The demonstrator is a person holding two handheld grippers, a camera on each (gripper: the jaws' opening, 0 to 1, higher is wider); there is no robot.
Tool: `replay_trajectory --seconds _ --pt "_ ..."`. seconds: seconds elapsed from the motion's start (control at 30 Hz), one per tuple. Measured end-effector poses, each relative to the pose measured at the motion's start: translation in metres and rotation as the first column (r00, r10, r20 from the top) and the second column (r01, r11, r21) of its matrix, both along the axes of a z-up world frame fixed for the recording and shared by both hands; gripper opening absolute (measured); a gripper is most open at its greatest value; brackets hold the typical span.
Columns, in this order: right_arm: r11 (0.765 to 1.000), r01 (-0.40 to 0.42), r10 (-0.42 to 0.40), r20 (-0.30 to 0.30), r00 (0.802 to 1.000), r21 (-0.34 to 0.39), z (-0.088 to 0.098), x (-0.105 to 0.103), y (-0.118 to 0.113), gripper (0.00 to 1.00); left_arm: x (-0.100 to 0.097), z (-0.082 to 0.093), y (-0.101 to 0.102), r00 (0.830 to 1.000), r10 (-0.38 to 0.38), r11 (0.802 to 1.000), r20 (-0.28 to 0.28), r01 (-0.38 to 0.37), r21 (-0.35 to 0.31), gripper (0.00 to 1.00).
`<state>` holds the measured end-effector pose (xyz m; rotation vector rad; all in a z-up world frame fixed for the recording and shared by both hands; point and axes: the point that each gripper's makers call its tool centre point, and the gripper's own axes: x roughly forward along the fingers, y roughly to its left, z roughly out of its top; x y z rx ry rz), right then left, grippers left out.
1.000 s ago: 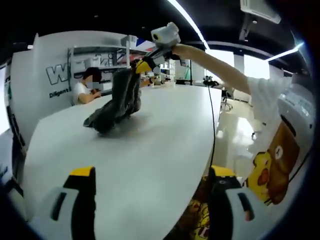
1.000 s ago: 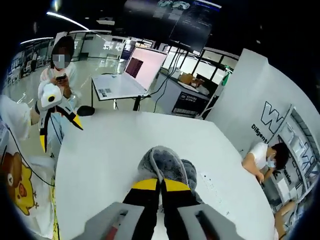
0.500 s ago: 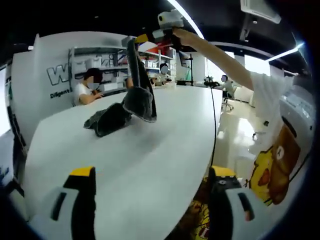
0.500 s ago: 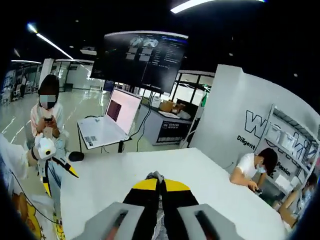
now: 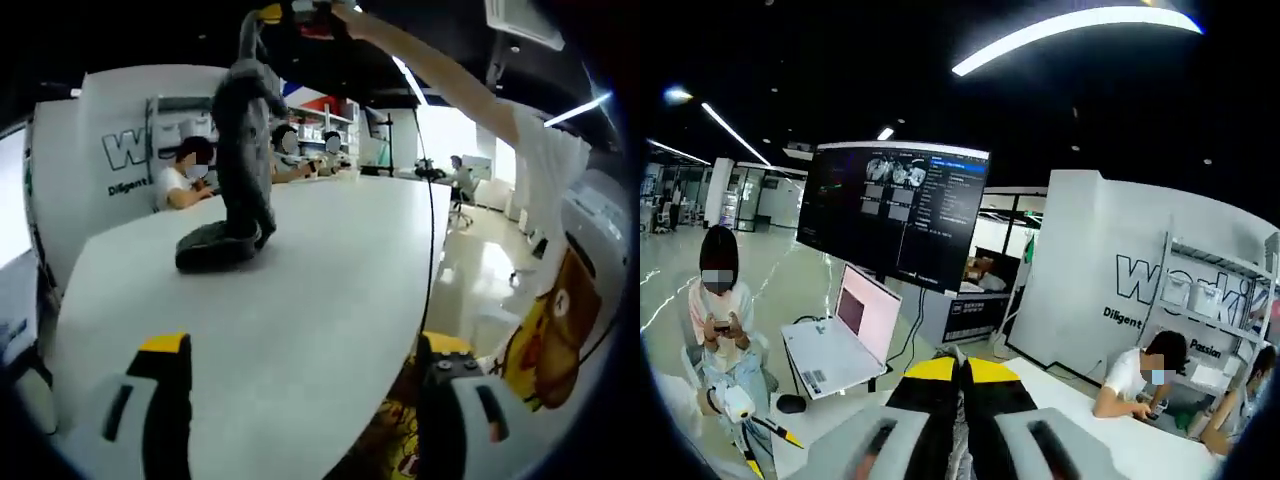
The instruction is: Fold the towel on the table until its edges align and the towel forms a compact rectangular stack.
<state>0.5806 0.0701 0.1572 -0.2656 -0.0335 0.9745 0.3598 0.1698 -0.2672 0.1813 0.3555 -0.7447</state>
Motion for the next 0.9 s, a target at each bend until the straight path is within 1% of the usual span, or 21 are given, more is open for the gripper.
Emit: replay_trajectory --seconds 0.07,0.13,0.17,0.23,0.27,0.37,0.43,0.5,0.53,0.57,0.63,0.7,0.73,0.83,0.87,0.9 --pt "1.0 -0.004 0.004 0.004 1.0 0.003 0.019 0.003 0.013 0.01 -0.001 0.0 0.001 1.0 0.003 1.0 0.001 -0.003 -0.002 0.98" --pt "1.0 -0.01 0.01 0.028 1.0 -0.01 0.033 0.002 0.026 0.01 -0.002 0.001 0.002 1.0 0.008 1.0 0.003 -0.008 -0.006 0.98" --pt "1.0 -0.01 0.011 0.033 0.999 -0.01 0.037 -0.003 0.032 0.01 -0.002 0.001 0.003 1.0 0.009 1.0 0.002 -0.009 -0.006 0.98" --pt "1.0 -0.018 0.019 0.058 0.998 -0.005 0.051 -0.008 0.042 0.01 -0.003 0.001 0.004 1.0 0.011 1.0 0.002 -0.011 -0.008 0.98" --pt "1.0 -0.02 0.019 0.071 0.997 0.007 0.062 -0.012 0.047 0.01 -0.004 0.002 0.005 1.0 0.014 1.0 0.003 -0.013 -0.01 0.98" --pt "0.999 -0.021 0.019 0.109 0.994 0.025 0.083 -0.023 0.052 0.01 -0.005 0.003 0.009 1.0 0.022 1.0 0.003 -0.022 -0.012 0.98" --pt "0.999 -0.022 0.015 0.15 0.989 0.043 0.105 -0.03 0.054 0.01 -0.004 0.005 0.012 1.0 0.031 0.999 0.004 -0.031 -0.014 0.98" --pt "0.996 -0.041 0.026 0.185 0.982 0.076 0.128 -0.04 0.057 0.01 -0.005 0.007 0.014 0.999 0.037 0.999 0.009 -0.037 -0.014 0.98" --pt "0.993 -0.052 0.031 0.196 0.98 0.105 0.14 -0.045 0.058 0.01 -0.005 0.009 0.015 0.999 0.038 0.999 0.011 -0.038 -0.015 0.98" --pt "0.989 -0.067 0.04 0.201 0.979 0.132 0.153 -0.044 0.058 0.01 -0.004 0.01 0.016 0.999 0.042 0.999 0.011 -0.041 -0.016 0.98" --pt "0.986 -0.069 0.035 0.216 0.976 0.154 0.173 -0.047 0.059 0.01 -0.004 0.012 0.017 0.999 0.048 0.999 0.015 -0.047 -0.014 0.98" --pt "0.984 -0.074 0.036 0.223 0.974 0.162 0.18 -0.051 0.063 0.01 -0.004 0.014 0.019 0.998 0.056 0.998 0.018 -0.055 -0.018 0.98" --pt "0.981 -0.073 0.032 0.221 0.975 0.18 0.185 -0.052 0.066 0.01 -0.004 0.015 0.019 0.998 0.058 0.998 0.02 -0.058 -0.02 0.98" --pt "0.974 -0.085 0.033 0.234 0.972 0.212 0.19 -0.058 0.077 0.01 -0.006 0.015 0.02 0.998 0.066 0.998 0.023 -0.066 -0.023 0.98" --pt "0.97 -0.098 0.043 0.238 0.97 0.225 0.193 -0.061 0.082 0.01 -0.007 0.014 0.021 0.997 0.069 0.997 0.022 -0.068 -0.025 0.98" --pt "0.964 -0.12 0.06 0.244 0.968 0.239 0.2 -0.063 0.088 0.01 -0.007 0.014 0.022 0.997 0.071 0.997 0.02 -0.071 -0.027 0.98"
